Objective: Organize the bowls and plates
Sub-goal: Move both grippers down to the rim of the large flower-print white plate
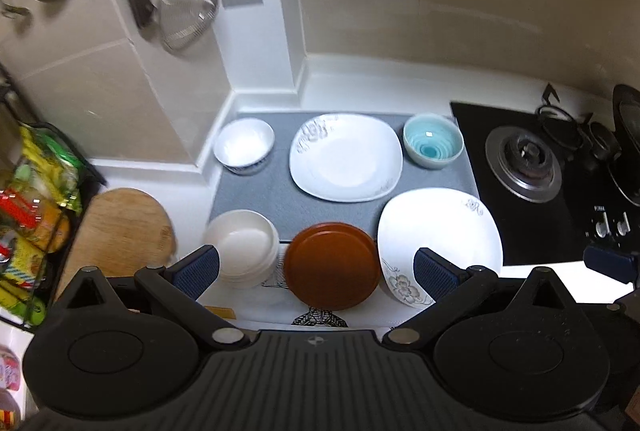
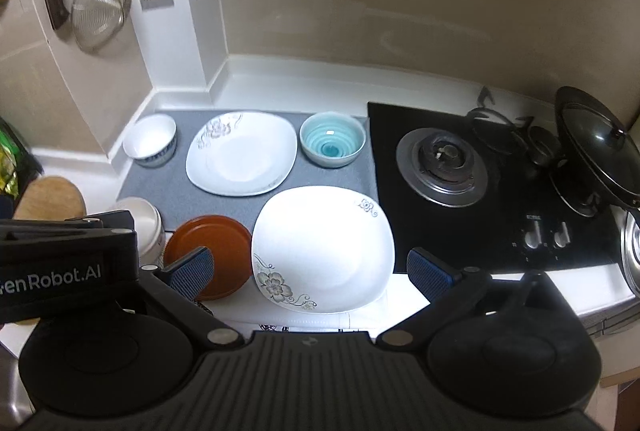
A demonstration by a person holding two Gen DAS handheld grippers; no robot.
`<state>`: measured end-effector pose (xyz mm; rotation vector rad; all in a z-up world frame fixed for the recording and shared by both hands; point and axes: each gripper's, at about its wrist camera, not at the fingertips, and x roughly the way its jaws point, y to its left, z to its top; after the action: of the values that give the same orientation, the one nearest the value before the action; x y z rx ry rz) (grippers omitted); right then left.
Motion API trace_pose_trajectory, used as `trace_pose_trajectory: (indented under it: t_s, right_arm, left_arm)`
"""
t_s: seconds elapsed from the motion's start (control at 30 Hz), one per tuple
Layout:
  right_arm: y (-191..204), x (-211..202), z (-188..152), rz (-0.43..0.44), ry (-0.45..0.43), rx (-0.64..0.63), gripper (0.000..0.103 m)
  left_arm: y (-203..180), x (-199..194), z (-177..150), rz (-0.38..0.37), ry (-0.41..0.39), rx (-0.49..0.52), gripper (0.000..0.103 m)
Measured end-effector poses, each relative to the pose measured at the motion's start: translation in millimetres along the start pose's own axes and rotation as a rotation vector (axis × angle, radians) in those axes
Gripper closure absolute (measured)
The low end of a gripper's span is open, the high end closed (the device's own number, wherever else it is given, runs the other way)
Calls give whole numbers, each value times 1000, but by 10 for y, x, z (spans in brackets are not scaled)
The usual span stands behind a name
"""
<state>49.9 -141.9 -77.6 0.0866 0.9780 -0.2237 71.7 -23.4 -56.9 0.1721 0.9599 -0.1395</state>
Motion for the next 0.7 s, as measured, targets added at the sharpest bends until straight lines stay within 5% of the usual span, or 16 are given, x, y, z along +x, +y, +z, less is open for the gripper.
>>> trace_pose_trajectory:
  t_s: [0.1,0.37,0.53,0.6,0.67,0.7]
  right_arm:
    - [-9,257,51,21,18,-2,0]
    - [-499,918,71,205,-11,85,0]
    - [-994,1319,-3,222,-58,164,0]
    - [-1207,1492,-49,267,-41,204,0]
    - [-1430,1618,-90,348,-48,270,0]
    - [-1538,1678,-101,392,-48,306,0]
  left_arm:
    - [37,338,84,-15,43,16,0]
    - [224,1449,143,-253,99,29,0]
    - [38,2215,199,-380,256,23,3]
    - [-133,2506,260,-440,286,63,12]
    - [-311,2745,315,-422,307,110,44]
    - [-373,2853,342,-395,320,103,49]
